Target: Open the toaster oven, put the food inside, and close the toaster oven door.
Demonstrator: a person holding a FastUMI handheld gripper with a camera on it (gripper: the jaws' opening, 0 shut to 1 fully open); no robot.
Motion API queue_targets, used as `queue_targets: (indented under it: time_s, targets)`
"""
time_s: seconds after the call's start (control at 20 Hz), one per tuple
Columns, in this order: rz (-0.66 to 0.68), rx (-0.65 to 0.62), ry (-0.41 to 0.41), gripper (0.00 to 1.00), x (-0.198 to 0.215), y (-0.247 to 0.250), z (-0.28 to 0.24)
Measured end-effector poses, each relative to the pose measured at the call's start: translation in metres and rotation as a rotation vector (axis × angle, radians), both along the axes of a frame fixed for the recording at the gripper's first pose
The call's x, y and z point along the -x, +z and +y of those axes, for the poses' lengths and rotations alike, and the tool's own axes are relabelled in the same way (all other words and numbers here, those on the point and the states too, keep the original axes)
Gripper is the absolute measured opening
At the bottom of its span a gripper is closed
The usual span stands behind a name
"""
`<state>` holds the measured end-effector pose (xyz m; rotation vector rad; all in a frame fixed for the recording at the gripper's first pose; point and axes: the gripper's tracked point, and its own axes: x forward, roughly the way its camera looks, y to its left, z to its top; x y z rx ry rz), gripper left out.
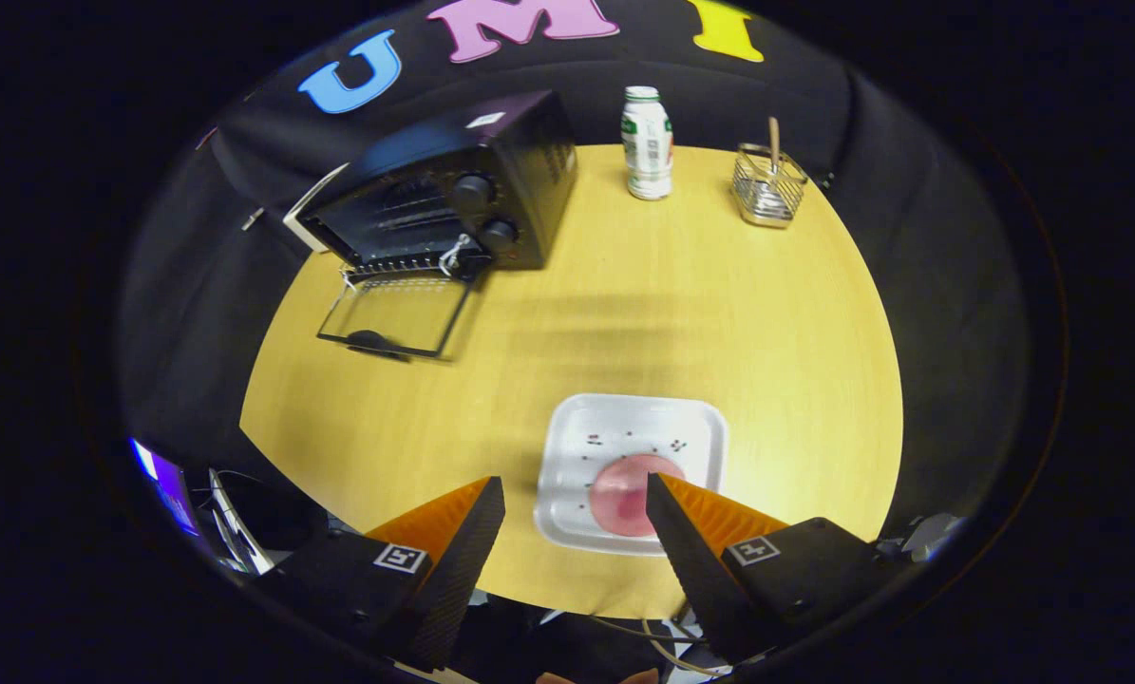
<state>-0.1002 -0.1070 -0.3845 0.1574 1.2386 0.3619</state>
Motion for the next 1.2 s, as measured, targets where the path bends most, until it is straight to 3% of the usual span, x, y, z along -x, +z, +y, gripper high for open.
queue_targets:
  time_s: [0.2,0.35,0.65,0.75,0.85,0.9,0.95,1.0,1.1,1.2]
  targets:
    - [0.12,0.052,-0.046,0.87,0.001,-0.049,-0.049]
    - [0.185,0.09,-0.065,0.64,0.004,-0.078,-0.069]
    - [0.245,0.087,-0.04,0.65,0.009,-0.1,-0.067]
    - [0.261,0.075,-0.05,0.31,0.008,-0.104,-0.064]
    - [0.261,0.054,-0.064,0.36,0.008,-0.108,-0.063]
    - [0.27,0.038,-0.068,0.25,0.006,-0.107,-0.064]
    - [0.268,0.04,-0.073,0.24,0.008,-0.112,-0.065]
    - [0.265,0.028,-0.061,0.09,0.008,-0.112,-0.064]
    - [0.264,-0.013,-0.053,0.05,0.011,-0.104,-0.064]
    - [0.27,-0.072,-0.096,0.05,0.011,-0.107,-0.061]
